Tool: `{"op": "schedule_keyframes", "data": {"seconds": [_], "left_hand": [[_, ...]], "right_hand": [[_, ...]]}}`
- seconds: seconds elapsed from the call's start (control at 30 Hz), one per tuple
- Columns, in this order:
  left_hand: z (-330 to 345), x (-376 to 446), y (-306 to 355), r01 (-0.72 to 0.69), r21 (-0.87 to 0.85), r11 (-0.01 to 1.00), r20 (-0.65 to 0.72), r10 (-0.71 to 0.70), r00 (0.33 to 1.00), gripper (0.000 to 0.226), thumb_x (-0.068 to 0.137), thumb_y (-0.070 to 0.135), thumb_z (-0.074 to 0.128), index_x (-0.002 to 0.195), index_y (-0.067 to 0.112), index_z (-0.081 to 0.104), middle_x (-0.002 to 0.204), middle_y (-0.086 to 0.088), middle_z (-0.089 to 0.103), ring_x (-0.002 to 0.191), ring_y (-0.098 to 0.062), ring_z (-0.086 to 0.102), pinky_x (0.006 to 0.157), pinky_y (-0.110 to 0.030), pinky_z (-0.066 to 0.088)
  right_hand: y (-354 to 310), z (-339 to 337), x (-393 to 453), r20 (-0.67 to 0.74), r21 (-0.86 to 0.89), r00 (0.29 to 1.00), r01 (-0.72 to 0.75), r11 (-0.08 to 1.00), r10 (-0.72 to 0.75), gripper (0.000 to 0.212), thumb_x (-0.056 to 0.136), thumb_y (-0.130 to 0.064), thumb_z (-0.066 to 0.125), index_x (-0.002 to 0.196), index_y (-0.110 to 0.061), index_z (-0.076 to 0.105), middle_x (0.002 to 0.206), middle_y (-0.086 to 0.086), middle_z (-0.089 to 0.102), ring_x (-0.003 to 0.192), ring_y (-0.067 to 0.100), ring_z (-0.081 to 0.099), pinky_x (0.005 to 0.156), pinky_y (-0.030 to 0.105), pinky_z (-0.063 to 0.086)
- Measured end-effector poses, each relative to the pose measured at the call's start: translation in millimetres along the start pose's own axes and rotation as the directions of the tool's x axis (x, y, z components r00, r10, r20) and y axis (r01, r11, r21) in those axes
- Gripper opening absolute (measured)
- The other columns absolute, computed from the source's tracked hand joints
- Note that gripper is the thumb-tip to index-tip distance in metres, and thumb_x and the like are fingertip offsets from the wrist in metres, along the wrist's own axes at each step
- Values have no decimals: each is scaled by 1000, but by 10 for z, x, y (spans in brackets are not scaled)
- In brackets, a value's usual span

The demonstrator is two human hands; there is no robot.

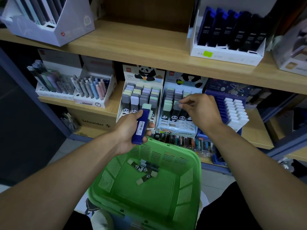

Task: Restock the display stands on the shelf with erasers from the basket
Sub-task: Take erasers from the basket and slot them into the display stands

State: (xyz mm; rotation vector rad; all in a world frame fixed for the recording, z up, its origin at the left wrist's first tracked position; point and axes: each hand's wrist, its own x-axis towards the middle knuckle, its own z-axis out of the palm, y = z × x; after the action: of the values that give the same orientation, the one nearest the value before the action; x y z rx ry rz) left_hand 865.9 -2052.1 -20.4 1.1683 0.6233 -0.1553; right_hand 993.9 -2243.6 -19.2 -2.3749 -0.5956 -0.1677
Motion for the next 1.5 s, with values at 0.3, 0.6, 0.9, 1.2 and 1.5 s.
{"op": "schedule_keyframes", "data": {"seconds": [0.3, 0.6, 0.9, 1.2, 1.5], "left_hand": [[69, -49, -25, -23, 39, 999, -3, 24, 1000, 31, 97, 36, 61, 113, 9, 66, 72, -1, 71, 55, -12, 58, 42, -23, 43], [96, -54, -55, -37, 34, 999, 35, 36, 999, 25, 103, 28, 52, 115, 9, 63, 80, -5, 72, 56, -13, 62, 42, -23, 43], [153, -93, -102, -58, 76, 995, -5, 58, 998, 24, 98, 28, 62, 113, 10, 63, 74, -2, 75, 57, -11, 67, 40, -20, 45], [610, -32, -183, 24, 31, 999, 41, -25, 999, 21, 101, 24, 58, 113, 8, 62, 73, -3, 64, 46, -9, 45, 34, -16, 26], [914, -18, -390, 42, 39, 998, 108, -46, 993, 27, 108, 27, 41, 122, 12, 59, 96, -15, 76, 56, -18, 63, 45, -25, 46]], "right_hand": [[-23, 78, -8, -23, -134, 1000, -16, 991, 13, 10, 92, -31, 71, 99, -26, 77, 94, -6, 74, 84, 13, 67, 77, 38, 58], [-475, 170, -331, 412, 473, 895, -372, 799, 172, 28, 90, -43, 70, 98, -16, 69, 77, 2, 67, 58, 13, 62, 62, 32, 59], [-450, 66, -303, 532, 486, 827, -475, 734, 183, 11, 98, -19, 63, 107, -13, 66, 68, 4, 61, 55, 12, 56, 52, 24, 48], [-75, -567, -460, 555, 652, 829, -486, 582, 70, 36, 74, -18, 76, 107, -9, 65, 80, 8, 70, 79, 20, 70, 76, 26, 59], [551, -1117, -758, 157, 540, 941, -337, 771, 301, 26, 67, -27, 84, 82, -9, 72, 75, 9, 73, 69, 19, 70, 77, 31, 59]]}}
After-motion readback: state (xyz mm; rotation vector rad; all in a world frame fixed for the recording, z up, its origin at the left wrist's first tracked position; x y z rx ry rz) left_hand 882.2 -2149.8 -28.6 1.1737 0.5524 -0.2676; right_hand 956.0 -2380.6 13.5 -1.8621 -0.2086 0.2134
